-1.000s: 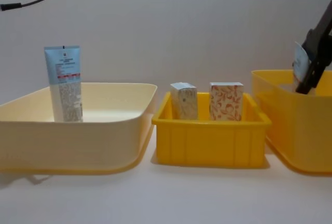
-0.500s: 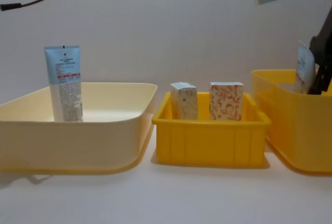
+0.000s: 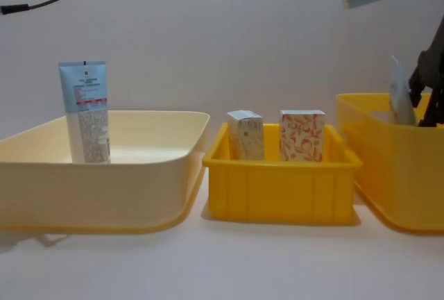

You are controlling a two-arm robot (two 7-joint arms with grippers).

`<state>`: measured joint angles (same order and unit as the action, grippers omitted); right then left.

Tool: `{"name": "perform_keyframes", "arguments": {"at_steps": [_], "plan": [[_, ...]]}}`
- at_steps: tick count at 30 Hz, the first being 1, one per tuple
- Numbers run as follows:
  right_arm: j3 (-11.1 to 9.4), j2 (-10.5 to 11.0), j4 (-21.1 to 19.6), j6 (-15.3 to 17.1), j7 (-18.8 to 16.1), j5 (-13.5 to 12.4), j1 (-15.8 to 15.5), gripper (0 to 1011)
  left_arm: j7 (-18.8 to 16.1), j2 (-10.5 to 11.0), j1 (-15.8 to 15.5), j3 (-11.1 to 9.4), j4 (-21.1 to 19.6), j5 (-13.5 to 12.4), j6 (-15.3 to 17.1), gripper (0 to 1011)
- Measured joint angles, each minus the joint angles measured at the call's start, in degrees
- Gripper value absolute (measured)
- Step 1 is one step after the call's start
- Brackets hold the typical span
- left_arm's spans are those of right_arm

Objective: Bimanual collaborative sorting of washing and personal care products

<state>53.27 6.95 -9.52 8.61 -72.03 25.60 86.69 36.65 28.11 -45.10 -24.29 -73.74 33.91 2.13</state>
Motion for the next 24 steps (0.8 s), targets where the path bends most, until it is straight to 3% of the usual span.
{"name": "perform_keyframes", "arguments": {"at_steps": [24], "plan": [[0.09, -0.85, 2.1, -1.04, -0.36, 0.33, 0.7, 1000, 0.0, 0.0, 0.0, 0.0, 0.0, 0.0, 0.0, 1003]]}}
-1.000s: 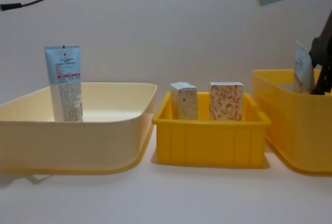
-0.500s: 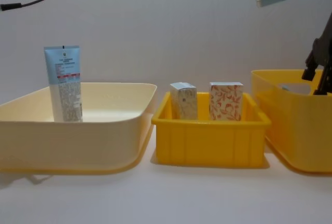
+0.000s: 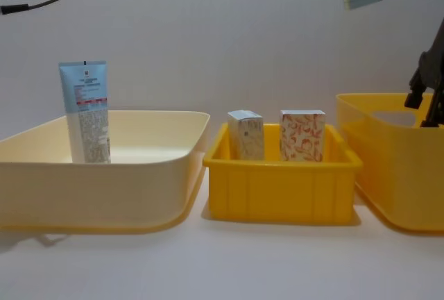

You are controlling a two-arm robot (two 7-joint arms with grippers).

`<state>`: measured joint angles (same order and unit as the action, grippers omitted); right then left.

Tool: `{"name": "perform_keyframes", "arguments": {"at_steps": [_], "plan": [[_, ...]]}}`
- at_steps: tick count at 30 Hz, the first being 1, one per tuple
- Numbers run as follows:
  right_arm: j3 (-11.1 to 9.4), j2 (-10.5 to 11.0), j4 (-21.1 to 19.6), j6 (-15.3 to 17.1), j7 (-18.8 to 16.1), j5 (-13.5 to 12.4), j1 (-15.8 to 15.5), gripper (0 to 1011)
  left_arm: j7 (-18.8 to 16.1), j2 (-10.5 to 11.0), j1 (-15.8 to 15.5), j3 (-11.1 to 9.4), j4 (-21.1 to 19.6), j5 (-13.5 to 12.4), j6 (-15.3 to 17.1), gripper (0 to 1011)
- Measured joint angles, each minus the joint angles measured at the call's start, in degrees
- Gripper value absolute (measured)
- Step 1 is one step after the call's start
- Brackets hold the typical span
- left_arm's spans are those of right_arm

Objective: Bimanual collaborative sorting of washing and personal care products

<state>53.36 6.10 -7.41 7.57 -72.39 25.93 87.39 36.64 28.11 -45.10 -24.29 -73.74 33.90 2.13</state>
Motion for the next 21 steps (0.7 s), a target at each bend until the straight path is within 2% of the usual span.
{"name": "perform_keyframes", "arguments": {"at_steps": [21], "plan": [[0.0, -0.1, 0.26, -0.14, -0.03, 0.04, 0.11, 1000, 0.0, 0.0, 0.0, 0.0, 0.0, 0.0, 0.0, 1003]]}}
